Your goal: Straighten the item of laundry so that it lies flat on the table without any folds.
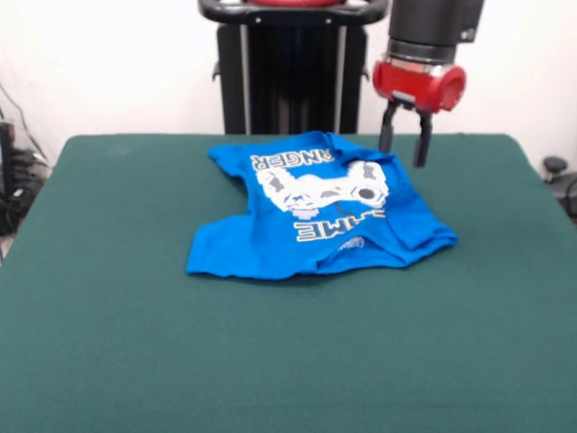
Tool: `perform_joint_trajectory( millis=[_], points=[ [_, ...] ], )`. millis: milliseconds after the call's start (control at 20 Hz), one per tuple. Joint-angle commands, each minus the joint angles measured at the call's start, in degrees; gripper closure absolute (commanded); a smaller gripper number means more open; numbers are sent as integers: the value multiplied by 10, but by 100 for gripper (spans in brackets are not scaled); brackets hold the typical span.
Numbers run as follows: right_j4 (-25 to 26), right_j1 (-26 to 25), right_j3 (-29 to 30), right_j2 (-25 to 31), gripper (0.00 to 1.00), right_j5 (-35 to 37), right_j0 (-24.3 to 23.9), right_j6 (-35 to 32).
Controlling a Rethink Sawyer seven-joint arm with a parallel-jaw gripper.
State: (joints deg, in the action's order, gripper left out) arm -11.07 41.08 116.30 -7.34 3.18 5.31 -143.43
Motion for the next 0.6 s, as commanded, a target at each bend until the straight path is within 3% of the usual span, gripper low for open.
perform_joint_trajectory(
  millis=[50,250,600],
  points=[
    [-38,-127,-62,44,0,-76,1,-98],
    [-44,-180,-86,57,0,-125,1,-107],
    [-65,-206,-96,63,0,-133,9,-105]
  ],
)
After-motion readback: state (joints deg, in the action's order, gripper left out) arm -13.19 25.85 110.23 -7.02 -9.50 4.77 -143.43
